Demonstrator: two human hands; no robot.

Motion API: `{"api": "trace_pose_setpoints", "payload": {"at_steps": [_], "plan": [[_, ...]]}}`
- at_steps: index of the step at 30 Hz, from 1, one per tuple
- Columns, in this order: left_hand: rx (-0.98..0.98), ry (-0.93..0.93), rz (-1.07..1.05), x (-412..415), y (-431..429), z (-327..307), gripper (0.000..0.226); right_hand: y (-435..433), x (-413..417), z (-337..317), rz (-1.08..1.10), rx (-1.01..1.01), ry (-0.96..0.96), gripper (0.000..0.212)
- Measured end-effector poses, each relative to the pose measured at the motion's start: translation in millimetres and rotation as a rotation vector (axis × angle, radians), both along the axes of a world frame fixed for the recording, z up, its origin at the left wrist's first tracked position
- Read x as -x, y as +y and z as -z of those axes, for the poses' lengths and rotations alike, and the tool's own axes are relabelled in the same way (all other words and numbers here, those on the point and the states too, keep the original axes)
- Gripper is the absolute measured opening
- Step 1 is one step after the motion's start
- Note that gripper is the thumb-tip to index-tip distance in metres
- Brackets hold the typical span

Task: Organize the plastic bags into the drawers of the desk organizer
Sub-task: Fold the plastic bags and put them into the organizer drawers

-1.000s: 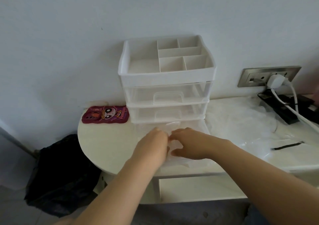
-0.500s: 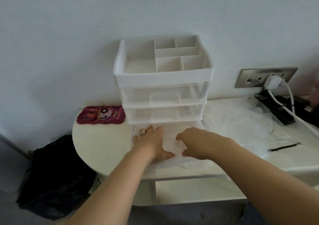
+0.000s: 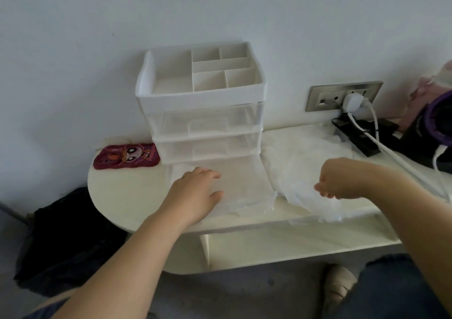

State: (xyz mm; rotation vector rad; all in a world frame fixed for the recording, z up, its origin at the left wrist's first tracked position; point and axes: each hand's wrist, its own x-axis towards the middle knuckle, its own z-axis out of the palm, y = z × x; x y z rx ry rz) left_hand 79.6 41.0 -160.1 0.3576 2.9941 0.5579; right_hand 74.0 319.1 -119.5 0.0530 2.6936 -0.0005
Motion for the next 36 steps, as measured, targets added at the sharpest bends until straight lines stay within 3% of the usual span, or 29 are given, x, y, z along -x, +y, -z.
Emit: {"api": "trace_pose_setpoints", "payload": {"at_steps": [3,9,18,23,32,34,36], "plan": [[-0.046,0.108,0.026,-3.9,7.4,-2.2,0.040,13.8,-4.2,20.9,-0.013,-0.080,0.008,0.032],[-0.097,0.177,0.042,-7.1,15.9,-2.7,0.032,11.8,1.8,48.0,-0.058,0.091,0.131,0.056],[-0.098,0.186,0.045,-6.0,14.8,-1.8,0.029,5.8,-0.5,49.5,-0.021,0.034,0.308,0.025],[-0.104,0.195,0.056,-5.4,17.0,-3.3,0.029,10.4,-11.3,48.6,-0.072,0.011,0.336,0.039],[-0.091,0.187,0.066,-7.6,17.1,-4.0,0.030,14.5,-14.0,39.5,-0.066,0.168,0.462,0.019],[-0.093,0.182,0.070,-8.0,17.2,-3.4,0.030,13.1,-18.7,43.9,-0.125,0.178,0.352,0.038],[-0.095,0.179,0.079,-8.1,17.2,-2.7,0.030,9.6,-26.5,50.1,-0.187,0.162,0.202,0.081]]}}
